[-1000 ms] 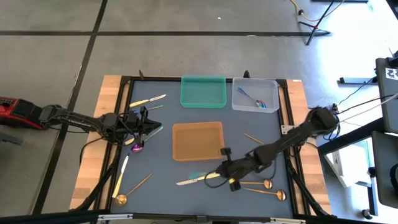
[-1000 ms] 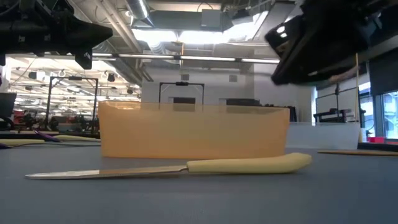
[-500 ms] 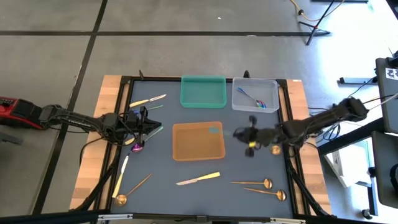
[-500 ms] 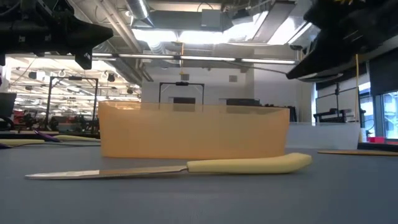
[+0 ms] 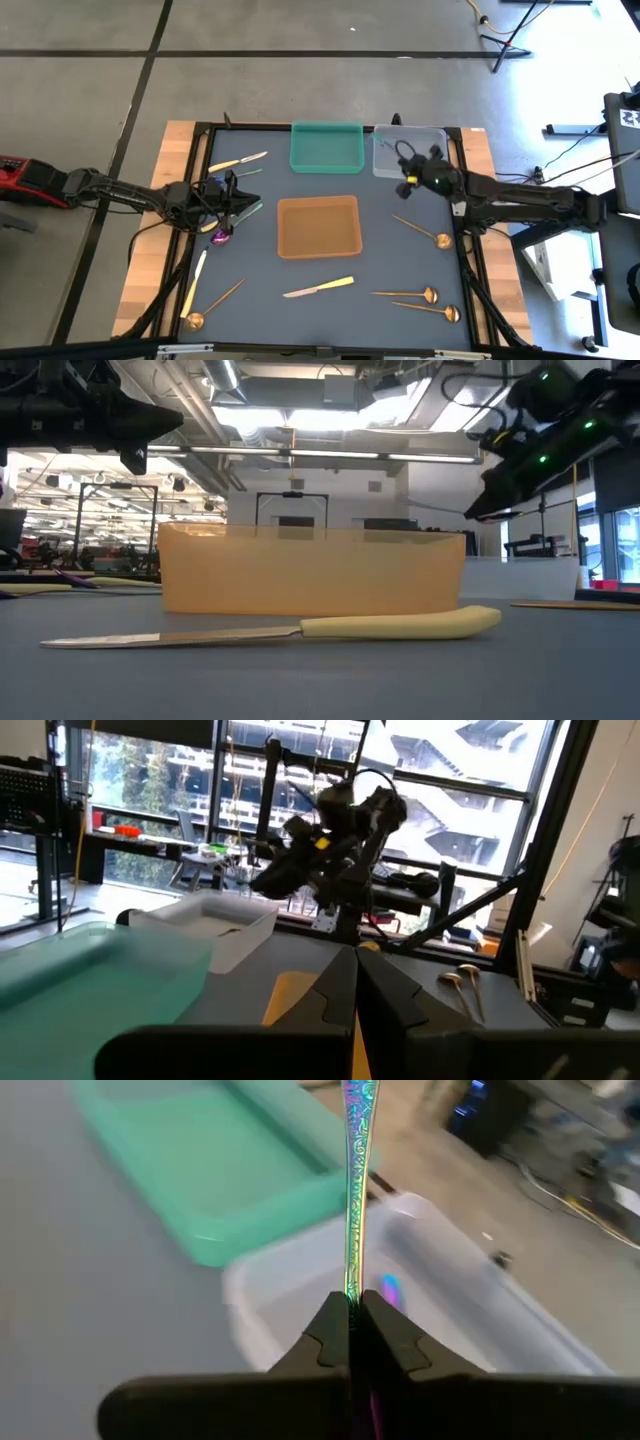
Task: Sort silverware by color (type)
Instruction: Put the blue spoon into the transparent bin
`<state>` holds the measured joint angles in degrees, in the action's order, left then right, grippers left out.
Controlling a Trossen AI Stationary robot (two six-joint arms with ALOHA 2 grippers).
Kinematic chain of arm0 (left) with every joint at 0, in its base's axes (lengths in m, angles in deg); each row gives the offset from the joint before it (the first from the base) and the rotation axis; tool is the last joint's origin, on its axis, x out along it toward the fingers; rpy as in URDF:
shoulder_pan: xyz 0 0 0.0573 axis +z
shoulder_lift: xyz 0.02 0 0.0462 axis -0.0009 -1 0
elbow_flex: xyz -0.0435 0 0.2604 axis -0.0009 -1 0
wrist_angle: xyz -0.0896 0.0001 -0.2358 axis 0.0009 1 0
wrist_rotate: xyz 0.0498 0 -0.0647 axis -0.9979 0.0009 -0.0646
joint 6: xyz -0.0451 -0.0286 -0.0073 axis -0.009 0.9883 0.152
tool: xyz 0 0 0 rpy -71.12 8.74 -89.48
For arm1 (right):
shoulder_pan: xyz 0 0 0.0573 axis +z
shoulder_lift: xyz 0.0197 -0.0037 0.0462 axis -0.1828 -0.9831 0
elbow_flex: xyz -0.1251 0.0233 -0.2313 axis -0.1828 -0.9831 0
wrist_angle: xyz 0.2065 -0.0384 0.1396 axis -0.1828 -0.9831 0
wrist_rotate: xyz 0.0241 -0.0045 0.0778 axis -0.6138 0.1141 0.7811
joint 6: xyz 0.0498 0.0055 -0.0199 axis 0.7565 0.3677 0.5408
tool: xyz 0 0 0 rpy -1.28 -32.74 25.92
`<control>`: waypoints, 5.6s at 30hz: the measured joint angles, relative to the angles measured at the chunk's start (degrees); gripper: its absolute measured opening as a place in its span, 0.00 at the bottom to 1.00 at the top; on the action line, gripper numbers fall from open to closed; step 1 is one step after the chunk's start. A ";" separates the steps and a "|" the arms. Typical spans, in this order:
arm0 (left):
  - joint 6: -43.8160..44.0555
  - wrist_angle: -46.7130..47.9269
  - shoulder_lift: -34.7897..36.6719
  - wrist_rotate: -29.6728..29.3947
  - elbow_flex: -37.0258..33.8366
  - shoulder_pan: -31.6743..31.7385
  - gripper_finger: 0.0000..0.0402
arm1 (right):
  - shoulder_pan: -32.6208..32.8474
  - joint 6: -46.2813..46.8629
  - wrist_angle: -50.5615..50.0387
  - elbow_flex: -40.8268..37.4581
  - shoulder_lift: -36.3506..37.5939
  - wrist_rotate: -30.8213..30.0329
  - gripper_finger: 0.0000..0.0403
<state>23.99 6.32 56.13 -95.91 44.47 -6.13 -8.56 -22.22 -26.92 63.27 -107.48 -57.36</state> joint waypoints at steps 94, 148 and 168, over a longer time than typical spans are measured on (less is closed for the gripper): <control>44.13 76.16 -43.43 6.14 26.09 -5.57 0.33 | 25.48 0.00 48.99 1.05 -18.90 7.38 0.31; -15.91 14.27 -39.20 -16.70 31.80 -18.24 0.04 | 25.50 5.49 52.54 17.06 -36.14 24.10 0.58; -17.15 -17.66 -44.00 -13.22 18.02 -15.66 0.04 | 27.32 -5.65 65.07 18.55 -48.59 25.45 0.58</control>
<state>6.84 -11.34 12.13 -109.13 62.50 -21.79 18.76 -27.87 38.15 81.82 -156.07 -31.91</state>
